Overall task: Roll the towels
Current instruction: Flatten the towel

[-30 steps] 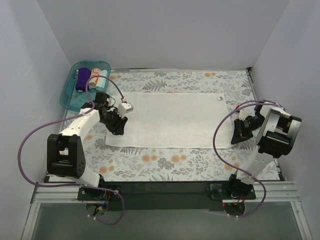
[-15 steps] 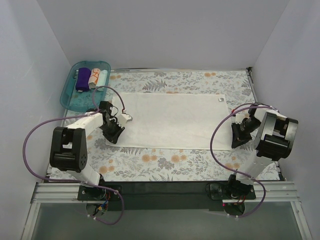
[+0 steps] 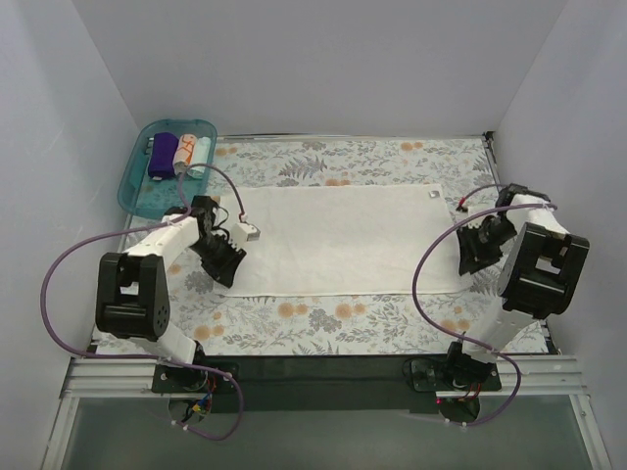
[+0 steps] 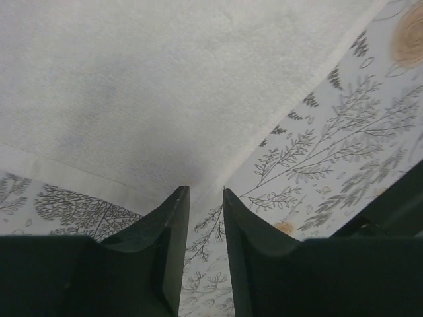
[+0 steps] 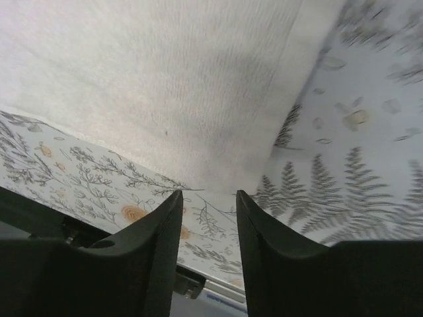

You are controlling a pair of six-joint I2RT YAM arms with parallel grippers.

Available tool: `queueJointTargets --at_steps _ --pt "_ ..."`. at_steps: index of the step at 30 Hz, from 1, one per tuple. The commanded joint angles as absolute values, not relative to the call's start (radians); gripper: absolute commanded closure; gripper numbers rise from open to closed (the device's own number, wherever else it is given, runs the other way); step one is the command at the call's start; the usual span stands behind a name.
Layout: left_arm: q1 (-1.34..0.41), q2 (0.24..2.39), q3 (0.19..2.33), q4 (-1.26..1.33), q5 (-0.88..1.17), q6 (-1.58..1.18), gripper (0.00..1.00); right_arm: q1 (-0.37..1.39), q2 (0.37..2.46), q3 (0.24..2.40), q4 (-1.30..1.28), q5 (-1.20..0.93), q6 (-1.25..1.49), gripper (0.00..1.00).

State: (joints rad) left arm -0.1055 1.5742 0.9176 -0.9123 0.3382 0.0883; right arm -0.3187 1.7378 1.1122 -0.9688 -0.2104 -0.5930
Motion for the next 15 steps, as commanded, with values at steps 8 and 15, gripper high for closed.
queueJointTargets --at_steps 8,15 --pt "-0.098 1.689 1.503 -0.926 0.563 0.089 0.59 -0.324 1.831 1.773 -1.022 -0.569 -0.478 0.47" --pt "-0.097 1.871 1.658 -0.663 0.39 -0.032 0.6 -0.232 2.103 2.042 -0.856 -0.485 -0.342 0.52"
